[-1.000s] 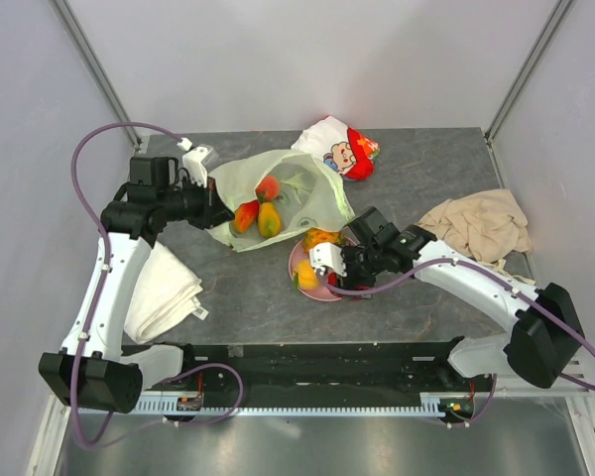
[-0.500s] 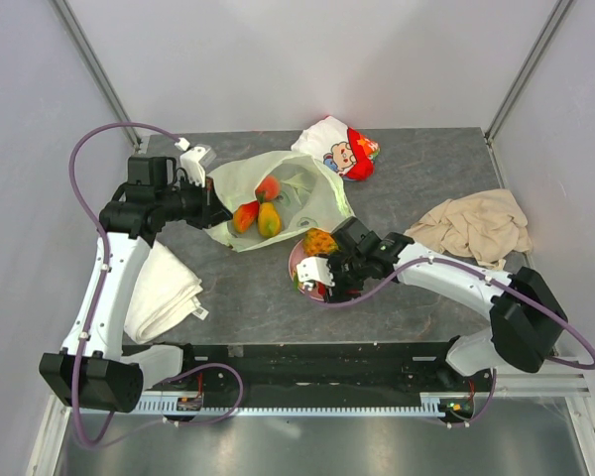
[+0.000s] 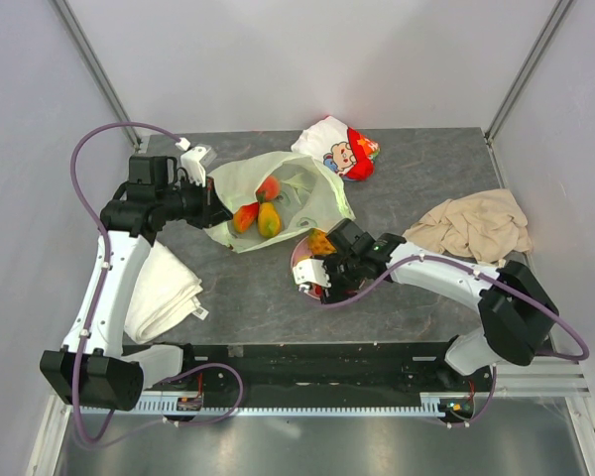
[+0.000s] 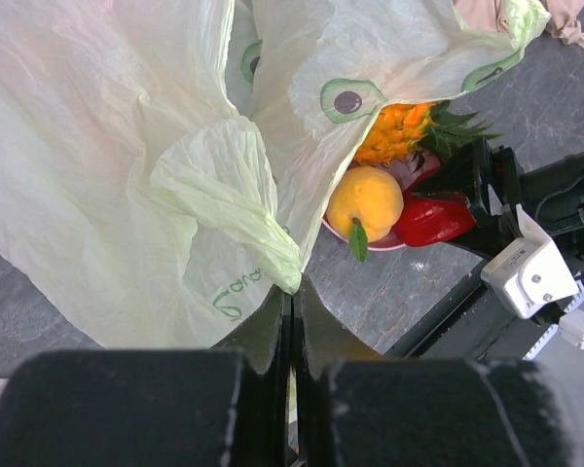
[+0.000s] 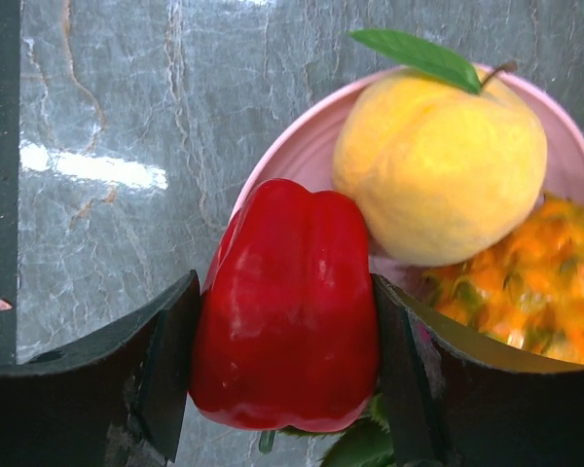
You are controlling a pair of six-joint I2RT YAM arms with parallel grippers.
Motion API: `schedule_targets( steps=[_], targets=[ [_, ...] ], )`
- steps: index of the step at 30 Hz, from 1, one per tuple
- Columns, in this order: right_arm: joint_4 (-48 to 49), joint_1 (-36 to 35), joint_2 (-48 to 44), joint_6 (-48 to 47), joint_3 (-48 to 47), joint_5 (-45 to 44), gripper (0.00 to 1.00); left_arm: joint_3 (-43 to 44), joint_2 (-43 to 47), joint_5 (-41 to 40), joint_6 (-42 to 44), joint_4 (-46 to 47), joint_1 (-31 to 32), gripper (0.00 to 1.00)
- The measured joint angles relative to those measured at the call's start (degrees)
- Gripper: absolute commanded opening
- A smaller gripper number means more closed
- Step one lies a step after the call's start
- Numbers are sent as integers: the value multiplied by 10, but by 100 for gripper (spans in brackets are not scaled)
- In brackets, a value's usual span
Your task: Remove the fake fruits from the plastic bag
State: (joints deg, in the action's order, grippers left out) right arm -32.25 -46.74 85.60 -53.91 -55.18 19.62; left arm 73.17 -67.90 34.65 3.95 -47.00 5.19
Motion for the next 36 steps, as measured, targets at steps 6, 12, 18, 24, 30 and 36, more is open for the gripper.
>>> schedule_targets(
  steps=[6,12,18,24,30,36],
  targets=[
    [18,-1,19,-6,-4,-2,35,0,0,0,0,0,0,2],
    [18,-4,29,-8,-4,-5,45,0,0,0,0,0,0,2],
    [19,-4,31,-8,-4,-12,73,1,-5,0,0,0,0,2],
    [0,-4,16,-5,-4,-23,98,4,-12,3,0,0,0,2],
    [-35,-3,-33,-7,-11,-32,98,10,-15,12,0,0,0,2],
    [-106,8,-39,4,-88,-30,98,15,-15,20,0,0,0,2]
  ],
)
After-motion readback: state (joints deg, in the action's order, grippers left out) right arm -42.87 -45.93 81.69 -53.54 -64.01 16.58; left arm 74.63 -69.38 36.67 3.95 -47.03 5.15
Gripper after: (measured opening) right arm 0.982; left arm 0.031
